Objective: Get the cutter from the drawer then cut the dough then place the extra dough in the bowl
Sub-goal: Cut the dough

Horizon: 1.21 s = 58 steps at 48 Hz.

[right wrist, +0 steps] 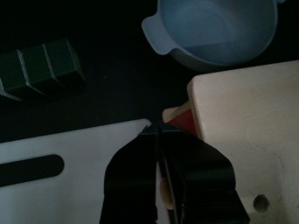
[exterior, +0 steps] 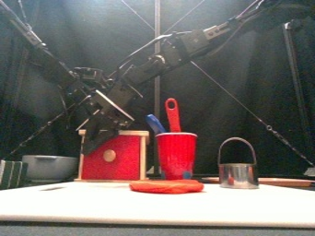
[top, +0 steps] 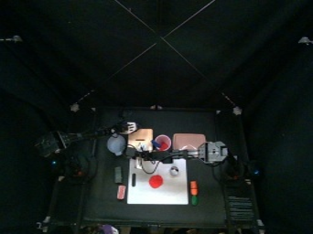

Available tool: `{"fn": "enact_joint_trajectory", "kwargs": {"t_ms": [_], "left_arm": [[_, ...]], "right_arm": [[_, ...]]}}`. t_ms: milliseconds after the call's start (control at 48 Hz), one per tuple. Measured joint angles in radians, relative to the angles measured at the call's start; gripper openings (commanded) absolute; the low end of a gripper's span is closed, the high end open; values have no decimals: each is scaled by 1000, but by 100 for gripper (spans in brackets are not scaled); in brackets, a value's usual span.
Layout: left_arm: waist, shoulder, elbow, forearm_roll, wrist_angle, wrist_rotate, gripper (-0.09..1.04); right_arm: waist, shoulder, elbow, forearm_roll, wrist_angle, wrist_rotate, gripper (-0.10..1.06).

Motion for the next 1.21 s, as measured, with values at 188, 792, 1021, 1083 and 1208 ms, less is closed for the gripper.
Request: {"fn": "enact_joint_trajectory", "kwargs": {"t_ms": [188, 792, 1021, 1083, 1208], "left_arm": [[2, 2, 0, 2, -3, -2, 29], [5, -115, 48, 106, -140, 5, 29], [-21, -285, 115, 259, -147, 5, 29], [-51, -330, 133, 307, -147, 5, 29], [-143, -417, 176, 402, -149, 5, 29]], "right_arm": [[2, -2, 0, -3, 12, -3, 45], [77, -135, 9, -6, -94, -6, 45], [129, -396, 279, 55, -198, 3, 45], [137, -472, 380, 98, -247, 3, 45], [146, -600, 558, 175, -347, 3, 45]]}}
